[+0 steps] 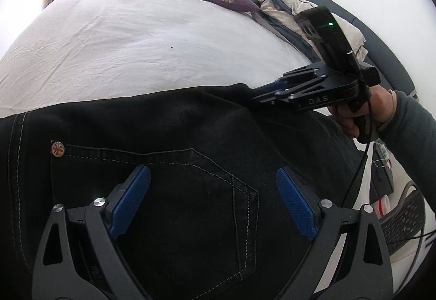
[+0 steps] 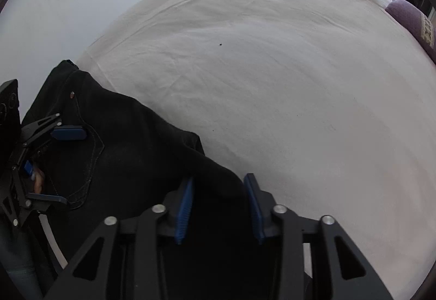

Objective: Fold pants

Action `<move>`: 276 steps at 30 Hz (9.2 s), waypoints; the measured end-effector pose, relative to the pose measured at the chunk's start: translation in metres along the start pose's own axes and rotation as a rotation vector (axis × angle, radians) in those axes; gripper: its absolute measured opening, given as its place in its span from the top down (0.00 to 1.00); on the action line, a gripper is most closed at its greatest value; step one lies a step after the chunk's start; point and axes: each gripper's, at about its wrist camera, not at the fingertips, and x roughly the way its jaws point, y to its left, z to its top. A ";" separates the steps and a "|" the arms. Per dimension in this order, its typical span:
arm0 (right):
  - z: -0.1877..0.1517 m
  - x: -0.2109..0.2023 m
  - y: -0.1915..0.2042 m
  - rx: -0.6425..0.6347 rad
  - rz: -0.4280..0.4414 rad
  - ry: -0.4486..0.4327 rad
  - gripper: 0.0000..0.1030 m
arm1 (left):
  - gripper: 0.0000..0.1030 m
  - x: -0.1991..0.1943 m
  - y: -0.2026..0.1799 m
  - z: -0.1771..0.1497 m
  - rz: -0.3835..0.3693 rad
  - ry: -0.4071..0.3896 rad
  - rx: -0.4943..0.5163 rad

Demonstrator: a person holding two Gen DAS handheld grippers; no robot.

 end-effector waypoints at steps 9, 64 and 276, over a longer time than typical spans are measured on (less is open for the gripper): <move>0.011 0.001 -0.016 0.132 -0.311 -0.105 1.00 | 0.09 0.000 -0.013 -0.014 0.038 -0.030 0.040; -0.287 -0.092 -0.146 1.021 0.342 -0.530 0.51 | 0.08 0.029 -0.024 0.004 0.094 0.015 0.067; -0.246 -0.074 -0.027 0.683 0.852 -0.370 0.36 | 0.88 0.054 -0.002 -0.013 -0.280 0.305 -0.130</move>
